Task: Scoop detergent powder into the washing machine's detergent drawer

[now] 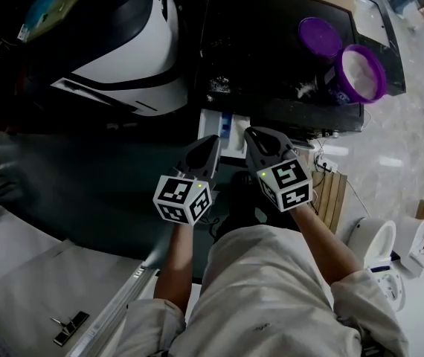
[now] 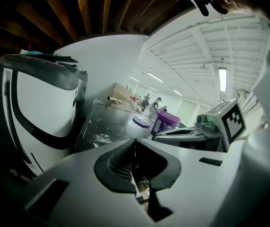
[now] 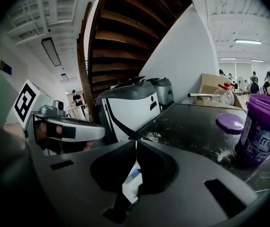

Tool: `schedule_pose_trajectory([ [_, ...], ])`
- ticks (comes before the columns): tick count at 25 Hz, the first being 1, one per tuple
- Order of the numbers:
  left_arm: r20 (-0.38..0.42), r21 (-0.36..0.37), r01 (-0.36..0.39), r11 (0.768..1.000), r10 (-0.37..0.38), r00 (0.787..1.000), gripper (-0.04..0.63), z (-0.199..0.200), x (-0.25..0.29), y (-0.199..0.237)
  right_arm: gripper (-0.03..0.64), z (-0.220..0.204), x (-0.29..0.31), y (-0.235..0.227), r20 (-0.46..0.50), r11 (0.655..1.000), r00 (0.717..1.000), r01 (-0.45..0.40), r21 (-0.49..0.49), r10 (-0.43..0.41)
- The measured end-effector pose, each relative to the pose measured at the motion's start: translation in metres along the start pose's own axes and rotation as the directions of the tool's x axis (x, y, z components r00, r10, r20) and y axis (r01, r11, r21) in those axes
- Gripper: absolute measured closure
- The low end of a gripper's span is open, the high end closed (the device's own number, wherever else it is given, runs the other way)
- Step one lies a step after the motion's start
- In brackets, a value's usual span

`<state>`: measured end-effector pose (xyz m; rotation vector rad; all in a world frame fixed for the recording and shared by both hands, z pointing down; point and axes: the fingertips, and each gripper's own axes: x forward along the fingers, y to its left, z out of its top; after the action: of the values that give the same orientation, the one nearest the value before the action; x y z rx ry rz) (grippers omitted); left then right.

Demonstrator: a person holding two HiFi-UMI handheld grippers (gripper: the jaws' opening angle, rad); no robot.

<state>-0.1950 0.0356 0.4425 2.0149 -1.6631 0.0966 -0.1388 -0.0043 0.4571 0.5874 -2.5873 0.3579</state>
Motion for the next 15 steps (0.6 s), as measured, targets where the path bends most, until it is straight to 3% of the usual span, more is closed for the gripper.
schedule_pose_trajectory([
  [15, 0.029, 0.032, 0.012, 0.999, -0.013, 1.0, 0.575, 0.013, 0.005, -0.02, 0.606, 0.006, -0.005, -0.005, 0.023, 0.999, 0.999, -0.024, 0.043, 0.023],
])
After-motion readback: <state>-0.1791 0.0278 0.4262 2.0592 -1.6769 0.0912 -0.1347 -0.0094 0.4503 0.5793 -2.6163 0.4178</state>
